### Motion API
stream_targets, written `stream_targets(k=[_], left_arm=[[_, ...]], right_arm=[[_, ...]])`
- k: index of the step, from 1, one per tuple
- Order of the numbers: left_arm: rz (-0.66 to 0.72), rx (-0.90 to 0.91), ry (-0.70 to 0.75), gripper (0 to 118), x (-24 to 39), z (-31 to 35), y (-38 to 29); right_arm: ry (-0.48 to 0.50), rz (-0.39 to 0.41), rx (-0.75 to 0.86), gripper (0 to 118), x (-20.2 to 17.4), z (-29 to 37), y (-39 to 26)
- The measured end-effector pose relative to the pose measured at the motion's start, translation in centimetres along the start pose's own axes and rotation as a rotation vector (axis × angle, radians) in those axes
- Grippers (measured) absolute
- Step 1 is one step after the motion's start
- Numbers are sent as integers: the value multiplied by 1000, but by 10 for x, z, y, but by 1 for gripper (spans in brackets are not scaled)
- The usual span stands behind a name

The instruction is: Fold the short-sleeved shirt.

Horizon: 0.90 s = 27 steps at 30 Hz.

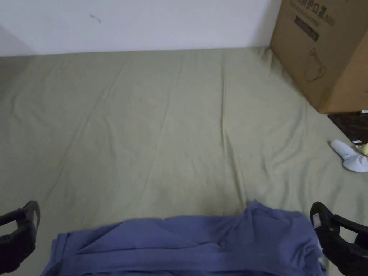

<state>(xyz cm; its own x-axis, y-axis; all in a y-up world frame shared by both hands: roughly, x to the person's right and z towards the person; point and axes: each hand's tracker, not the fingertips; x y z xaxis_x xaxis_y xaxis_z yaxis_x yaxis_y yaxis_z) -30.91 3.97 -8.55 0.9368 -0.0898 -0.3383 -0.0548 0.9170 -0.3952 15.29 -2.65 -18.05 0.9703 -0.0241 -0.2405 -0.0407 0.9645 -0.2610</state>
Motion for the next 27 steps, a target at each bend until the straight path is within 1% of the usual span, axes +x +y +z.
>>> stream_targets(k=[1,2,3,4,5,6,7,8,9,10,12,13,14,16,17,18,20,21,22,24,25,26,27], left_arm=[[-25,24,36,118,8,3,-4],[-59,26,74,112,15,4,-3],[-90,41,93,95,20,5,-4],[-119,60,86,53,25,6,-6],[-127,44,70,0,22,1,-15],[-128,19,69,0,23,2,-20],[-106,37,52,0,21,3,-20],[-118,-21,-21,0,25,1,-20],[-125,3,10,0,21,0,-32],[-149,16,17,0,22,1,-37],[-146,11,16,0,20,-1,-44],[-131,4,14,0,25,1,-33],[-118,-6,10,0,24,-1,-33],[-94,-33,0,0,19,-5,-38],[-77,-61,-27,0,15,-9,-38],[-57,-89,-55,0,10,-13,-40],[16,-164,-154,0,-9,-29,-49],[76,-214,-218,0,-25,-44,-53],[164,-279,-286,0,-40,-60,-58],[375,-462,-479,0,-76,-100,-75],[499,-545,-604,0,-93,-122,-87],[593,-604,-689,2,-105,-139,-98],[626,-659,-695,21,-115,-155,-109]], right_arm=[[-16,-3,26,117,-3,3,0],[-6,-8,34,117,-5,3,-1],[-8,-13,46,115,-7,5,-1],[-22,-16,41,106,-9,6,-1],[-18,-8,38,53,-11,7,0],[-41,15,52,0,-12,8,0],[-106,71,71,0,-15,8,-1],[-78,38,76,0,-8,14,11],[-28,35,39,0,-5,14,20],[-55,41,48,0,-13,14,15],[-62,61,68,0,-16,17,22],[-69,65,65,0,-17,17,28],[-65,60,65,0,-16,15,19],[-60,37,60,0,-17,14,21],[-59,34,58,0,-18,14,25],[-61,33,60,0,-16,13,14],[-58,36,53,0,-19,13,19],[-53,36,48,0,-21,12,22],[-45,39,42,0,-29,11,22],[-35,47,31,0,-37,9,27],[-28,53,23,0,-42,8,29],[-20,49,20,0,-31,8,19],[-16,52,13,0,-34,7,20]])
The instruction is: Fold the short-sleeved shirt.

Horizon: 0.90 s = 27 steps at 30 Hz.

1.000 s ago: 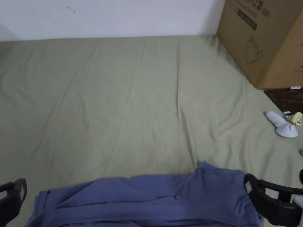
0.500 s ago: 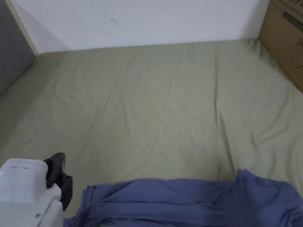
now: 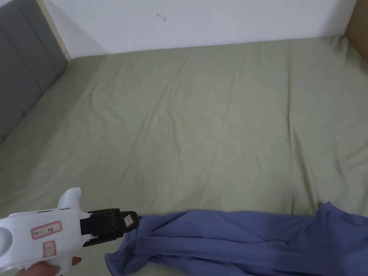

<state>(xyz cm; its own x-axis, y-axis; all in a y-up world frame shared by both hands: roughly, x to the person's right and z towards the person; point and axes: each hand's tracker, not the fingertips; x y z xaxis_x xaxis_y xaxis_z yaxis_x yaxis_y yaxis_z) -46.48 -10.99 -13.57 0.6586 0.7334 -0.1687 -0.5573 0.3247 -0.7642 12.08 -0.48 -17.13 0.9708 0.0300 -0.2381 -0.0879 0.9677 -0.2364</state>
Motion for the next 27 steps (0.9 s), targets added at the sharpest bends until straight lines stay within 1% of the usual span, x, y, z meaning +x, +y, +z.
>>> stream_targets(k=[1,2,3,4,5,6,7,9,10,12,14,15,16,17,18,19,20,21,22,23,24,25,26,27], left_arm=[[-10,-20,47,67,-12,-5,7],[-24,-60,60,118,-26,-11,11],[-35,-44,42,110,-36,-8,6],[-36,-33,18,107,-48,-10,8],[-3,-29,-2,112,-57,-13,8],[25,-39,6,116,-50,-10,14],[59,-68,-1,116,-54,-12,16],[101,-119,-16,116,-57,-25,15],[118,-145,-29,116,-76,-36,24],[106,-195,-54,116,-85,-56,25],[62,-206,-84,117,-78,-71,22],[39,-197,-132,117,-82,-74,23],[60,-201,-152,116,-80,-78,23],[93,-210,-187,103,-79,-82,22],[139,-214,-282,76,-107,-87,26],[172,-221,-345,38,-113,-95,25],[194,-248,-373,27,-111,-105,20],[105,-264,-200,20,-119,-115,18],[85,-277,-137,20,-92,-128,-5],[83,-279,-125,20,-99,-128,-9],[199,-209,-275,20,-96,-123,-11],[206,-188,-292,20,-90,-119,-13],[162,-166,-237,20,-91,-104,-5],[157,-157,-207,20,-91,-98,-4]], right_arm=[[5,5,-12,0,-4,-1,2],[3,11,-18,0,-8,-2,3],[3,17,-25,0,-11,-2,1],[7,23,-36,0,-15,-4,3],[10,28,-46,0,-19,-5,4],[15,36,-57,0,-24,-6,6],[22,42,-66,0,-12,-6,-4],[33,58,-76,0,-18,-8,-4],[39,66,-83,0,-23,-9,-3],[52,73,-93,0,-30,-12,-6],[73,58,-100,0,-35,-15,-4],[80,51,-102,0,-36,-16,-6],[91,44,-103,0,-37,-17,-6],[100,40,-103,0,-39,-19,-6],[109,38,-104,0,-41,-20,-6],[111,37,-105,0,-34,-21,-12],[117,41,-110,0,-35,-23,-12],[121,47,-112,0,-36,-24,-12],[122,56,-113,0,-37,-24,-13],[125,66,-113,0,-39,-25,-13],[129,72,-114,0,-40,-24,-12],[130,73,-112,0,-40,-24,-12],[136,75,-110,0,-39,-23,-12],[140,76,-109,0,-40,-23,-12]])
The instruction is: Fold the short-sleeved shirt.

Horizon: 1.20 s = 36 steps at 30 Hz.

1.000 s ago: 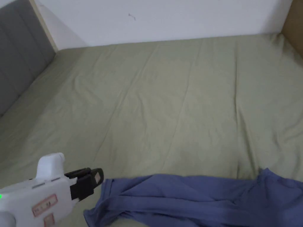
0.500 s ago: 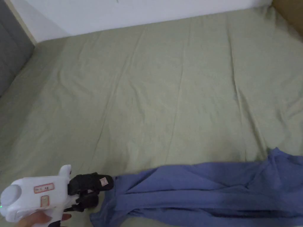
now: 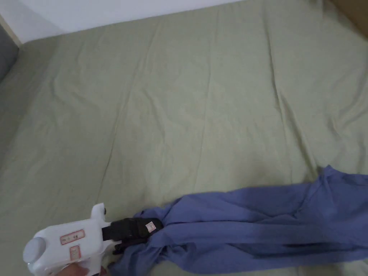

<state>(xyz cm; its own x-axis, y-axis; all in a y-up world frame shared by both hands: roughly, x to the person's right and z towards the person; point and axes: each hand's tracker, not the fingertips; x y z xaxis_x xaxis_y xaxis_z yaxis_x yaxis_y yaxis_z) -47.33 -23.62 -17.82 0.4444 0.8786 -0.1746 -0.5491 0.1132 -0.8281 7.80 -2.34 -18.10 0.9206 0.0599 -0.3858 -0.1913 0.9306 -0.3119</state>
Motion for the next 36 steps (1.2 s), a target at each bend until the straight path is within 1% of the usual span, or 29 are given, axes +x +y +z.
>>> stream_targets(k=[2,4,6,7,8,12,15,16,17,18,20,23,26,27,29,30,31,33,36], left_arm=[[21,43,54,20,2,15,-1],[31,70,64,20,5,37,7],[-16,85,119,20,16,56,7],[-38,77,156,20,36,63,4],[-58,80,208,20,43,74,6],[-48,130,479,20,64,120,20],[-9,190,595,20,81,147,26],[-20,216,633,20,88,151,28],[-24,228,654,20,97,150,26],[-29,220,705,20,109,145,23],[-92,188,853,20,132,126,18],[-298,101,1045,20,165,75,5],[-431,14,1049,19,194,10,-10],[-487,-23,1045,19,197,-10,-13],[-557,-88,1018,19,207,-54,-21],[-521,-137,903,19,208,-77,-26],[-514,-173,850,19,202,-94,-25],[-528,-234,803,19,202,-125,-30],[-528,-272,796,19,198,-147,-34]], right_arm=[[4,2,-4,0,0,-1,0],[7,-2,1,0,-1,-1,0],[16,-23,14,0,0,0,1],[18,-29,21,0,1,0,1],[20,-32,26,0,1,1,2],[15,-43,50,0,9,4,1],[9,-73,69,0,19,9,0],[2,-82,75,0,25,10,-4],[-1,-91,80,0,29,12,-5],[-8,-105,86,0,34,14,-6],[-16,-131,94,0,41,17,-8],[-33,-149,101,0,49,22,-10],[-38,-163,108,0,56,27,-12],[-41,-166,108,0,58,29,-12],[-44,-170,108,0,61,33,-15],[-46,-172,109,0,62,34,-16],[-54,-171,108,0,63,36,-17],[-64,-174,103,0,64,37,-18],[-85,-181,94,0,69,40,-20]])
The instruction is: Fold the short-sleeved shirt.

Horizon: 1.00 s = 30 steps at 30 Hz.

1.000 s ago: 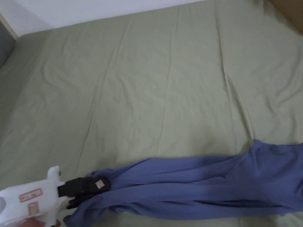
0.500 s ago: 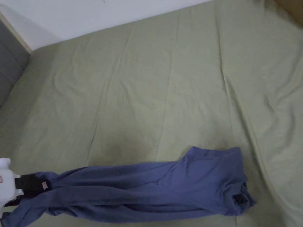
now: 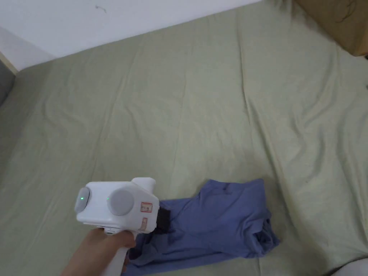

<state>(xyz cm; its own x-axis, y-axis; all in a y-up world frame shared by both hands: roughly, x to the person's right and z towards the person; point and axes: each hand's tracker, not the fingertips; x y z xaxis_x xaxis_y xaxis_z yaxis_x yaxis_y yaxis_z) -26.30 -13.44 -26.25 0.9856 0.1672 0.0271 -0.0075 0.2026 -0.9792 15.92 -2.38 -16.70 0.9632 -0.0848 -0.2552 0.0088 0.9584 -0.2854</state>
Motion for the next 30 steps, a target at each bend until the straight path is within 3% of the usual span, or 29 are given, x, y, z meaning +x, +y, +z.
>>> stream_targets(k=[3,4,5,6,8,11,13,14,15,16,18,20,26,30], left_arm=[[-1,16,23,24,-8,5,-8],[11,63,-26,46,-16,13,-14],[37,107,-104,99,-25,24,-22],[69,144,-149,118,-33,37,-30],[106,263,-208,106,-40,81,-53],[164,415,-174,117,-49,141,-75],[175,514,-83,109,-48,156,-86],[181,508,27,79,-47,156,-86],[192,477,105,26,-49,144,-87],[205,462,193,0,-47,133,-86],[270,483,204,0,-49,100,-82],[219,344,211,0,-57,59,-68],[130,289,118,0,3,-7,-69],[51,286,177,0,42,-19,-60]], right_arm=[[-10,7,-9,0,3,0,-1],[-12,11,-14,0,2,-1,0],[-11,13,-17,0,2,-1,0],[-10,15,-19,0,2,-2,0],[-7,19,-24,0,0,-5,0],[7,23,-27,0,-6,-8,-1],[18,28,-29,0,-12,-9,-1],[24,29,-29,0,-15,-10,-1],[31,32,-30,0,-17,-10,-1],[35,35,-33,0,-20,-11,-1],[41,40,-34,0,-23,-10,-2],[43,45,-40,0,-25,-10,-2],[18,68,-61,0,-22,-11,-3],[3,63,-76,0,-18,-15,-4]])
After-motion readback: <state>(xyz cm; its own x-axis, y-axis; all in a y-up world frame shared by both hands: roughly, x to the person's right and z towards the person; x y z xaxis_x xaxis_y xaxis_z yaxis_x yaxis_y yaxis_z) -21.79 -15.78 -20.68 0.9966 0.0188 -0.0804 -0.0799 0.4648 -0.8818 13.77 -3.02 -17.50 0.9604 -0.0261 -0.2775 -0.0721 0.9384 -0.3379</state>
